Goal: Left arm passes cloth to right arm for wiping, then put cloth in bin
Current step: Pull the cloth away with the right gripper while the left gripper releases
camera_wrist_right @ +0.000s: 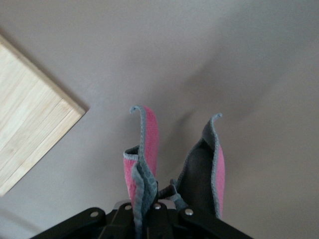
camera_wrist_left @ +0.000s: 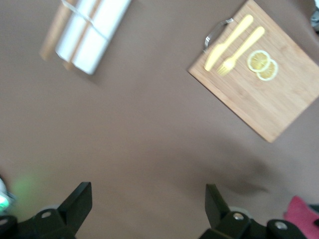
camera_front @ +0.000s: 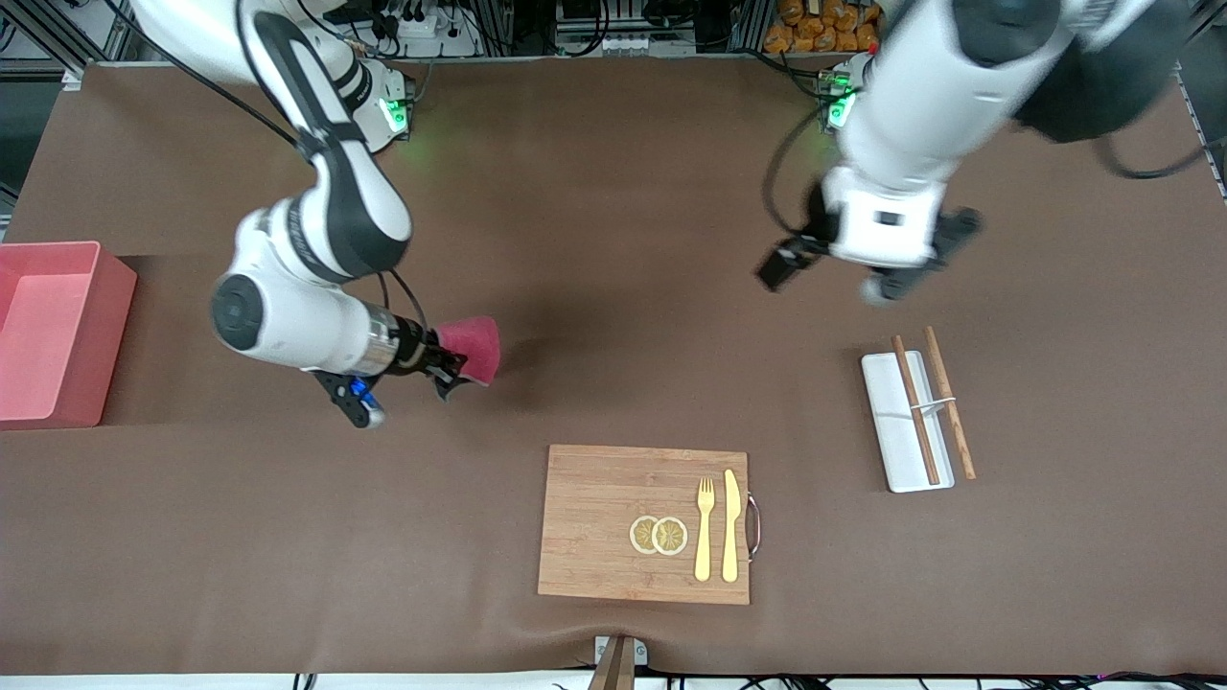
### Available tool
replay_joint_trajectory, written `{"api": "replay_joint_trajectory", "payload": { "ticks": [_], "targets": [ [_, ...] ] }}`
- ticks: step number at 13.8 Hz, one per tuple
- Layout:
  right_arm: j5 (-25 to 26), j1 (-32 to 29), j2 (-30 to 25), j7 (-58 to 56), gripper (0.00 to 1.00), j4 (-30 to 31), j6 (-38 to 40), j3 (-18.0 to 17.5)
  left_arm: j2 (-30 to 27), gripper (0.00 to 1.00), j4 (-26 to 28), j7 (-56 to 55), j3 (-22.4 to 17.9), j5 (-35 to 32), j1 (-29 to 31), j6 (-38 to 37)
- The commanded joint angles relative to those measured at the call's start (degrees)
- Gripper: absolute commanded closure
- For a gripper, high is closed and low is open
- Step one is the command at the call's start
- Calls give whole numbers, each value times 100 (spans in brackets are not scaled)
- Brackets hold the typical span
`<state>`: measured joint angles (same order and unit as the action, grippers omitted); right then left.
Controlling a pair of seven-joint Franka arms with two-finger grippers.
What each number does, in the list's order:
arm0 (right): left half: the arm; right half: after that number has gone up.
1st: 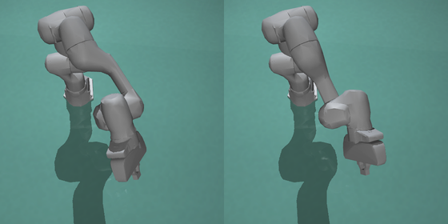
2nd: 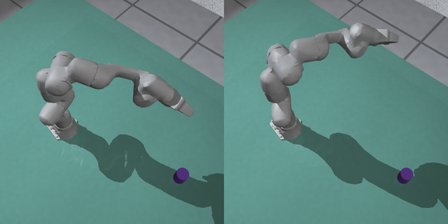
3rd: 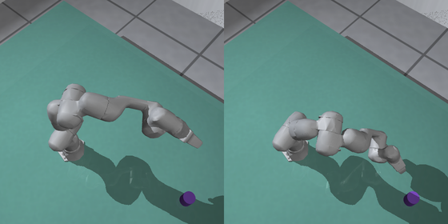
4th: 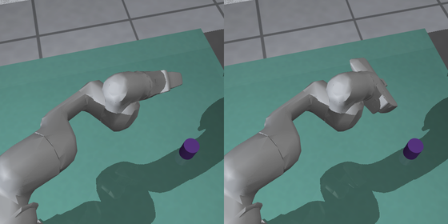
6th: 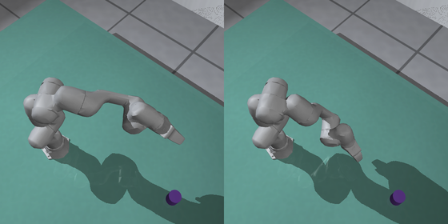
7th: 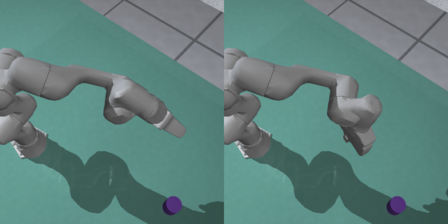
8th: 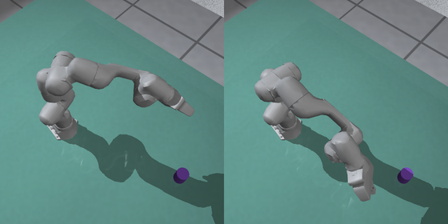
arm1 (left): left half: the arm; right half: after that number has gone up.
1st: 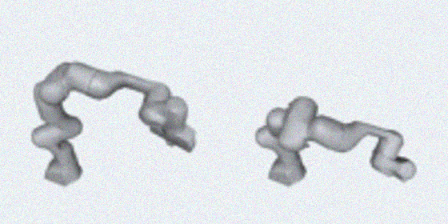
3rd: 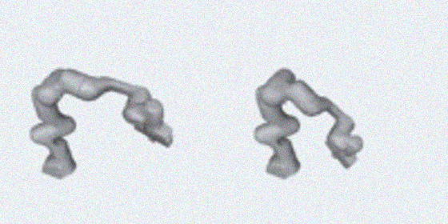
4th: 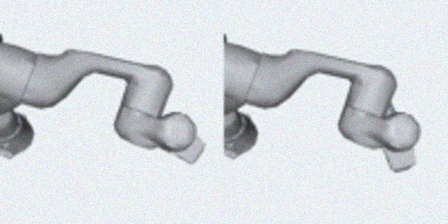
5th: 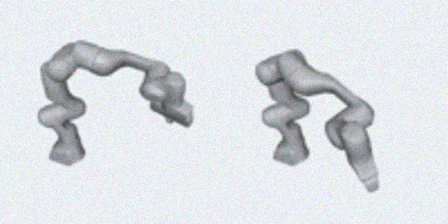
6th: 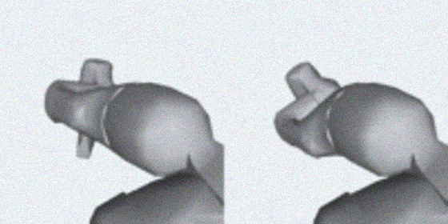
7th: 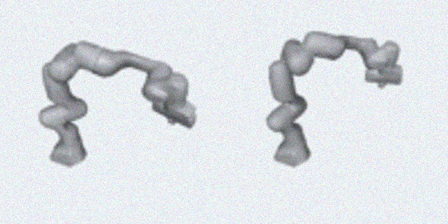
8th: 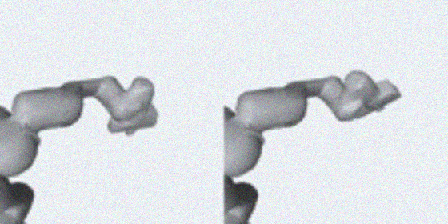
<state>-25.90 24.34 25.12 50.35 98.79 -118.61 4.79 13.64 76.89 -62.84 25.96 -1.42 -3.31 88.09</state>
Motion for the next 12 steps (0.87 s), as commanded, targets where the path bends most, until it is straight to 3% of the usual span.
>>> {"api": "replay_joint_trajectory", "payload": {
  "ticks": [1,4,7,12],
  "targets": [
    [216,18,326,-60,100,-18,-355,31,-308,0,212,1033,67,-130,514,-317],
    [647,-236,424,-410,100,-18,-418,40,-519,0,422,1773,76,-130,1024,-389],
    [937,-972,424,-1567,100,34,-269,40,-712,0,571,2590,-64,-122,1193,-389],
    [1718,-2431,398,-3940,100,26,-127,40,-1362,0,1335,3918,-1451,-104,674,-371]
  ]
}}
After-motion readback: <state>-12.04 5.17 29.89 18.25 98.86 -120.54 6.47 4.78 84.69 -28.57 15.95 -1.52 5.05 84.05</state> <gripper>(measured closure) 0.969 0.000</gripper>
